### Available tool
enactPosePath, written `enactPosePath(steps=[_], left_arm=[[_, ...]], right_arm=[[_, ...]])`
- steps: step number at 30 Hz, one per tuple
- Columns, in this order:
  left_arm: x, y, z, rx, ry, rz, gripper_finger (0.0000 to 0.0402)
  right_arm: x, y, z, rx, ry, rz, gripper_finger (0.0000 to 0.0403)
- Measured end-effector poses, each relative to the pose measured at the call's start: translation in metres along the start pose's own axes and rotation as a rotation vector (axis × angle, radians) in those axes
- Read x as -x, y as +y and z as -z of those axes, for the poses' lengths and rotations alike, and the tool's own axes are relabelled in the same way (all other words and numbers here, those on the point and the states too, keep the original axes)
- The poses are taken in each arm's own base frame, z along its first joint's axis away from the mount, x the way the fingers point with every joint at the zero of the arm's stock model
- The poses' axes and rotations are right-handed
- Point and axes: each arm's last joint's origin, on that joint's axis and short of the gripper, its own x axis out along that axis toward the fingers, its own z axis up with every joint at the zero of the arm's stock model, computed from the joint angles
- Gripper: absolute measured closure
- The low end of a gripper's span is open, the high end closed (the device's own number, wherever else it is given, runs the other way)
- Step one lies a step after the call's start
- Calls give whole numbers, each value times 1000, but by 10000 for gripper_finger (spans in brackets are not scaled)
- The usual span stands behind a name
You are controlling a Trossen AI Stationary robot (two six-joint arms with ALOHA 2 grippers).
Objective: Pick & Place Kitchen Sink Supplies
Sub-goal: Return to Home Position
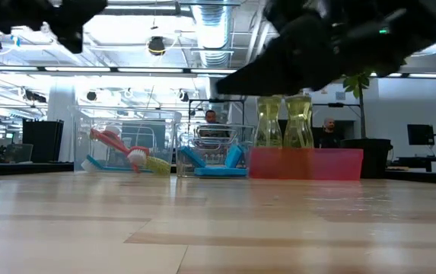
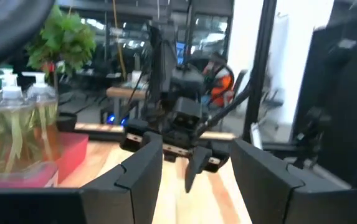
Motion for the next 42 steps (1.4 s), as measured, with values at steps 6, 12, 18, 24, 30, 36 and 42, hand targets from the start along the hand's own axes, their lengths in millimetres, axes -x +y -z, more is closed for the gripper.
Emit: enactPosePath(steps=[6,12,18,24,30,36,42], left_arm=[[27,10,4,67,-111,29,211],[36,14,6,86,-145,32,211],[35,13,8,79,-131,32,211],[34,13,9,73,-121,32,211],[34,13,9,70,-115,32,211],[33,12,11,62,-101,33,211],[33,12,11,62,-101,33,211]], right_arm=[[43,0,7,-71,-141,-27,172],[94,-6,27,-144,-218,-18,172],[127,-19,32,-204,-275,17,172],[143,-26,32,-203,-272,23,172],[157,-31,35,-189,-217,14,172],[171,-36,41,-166,-144,7,172],[184,-41,49,-148,-72,57,172]])
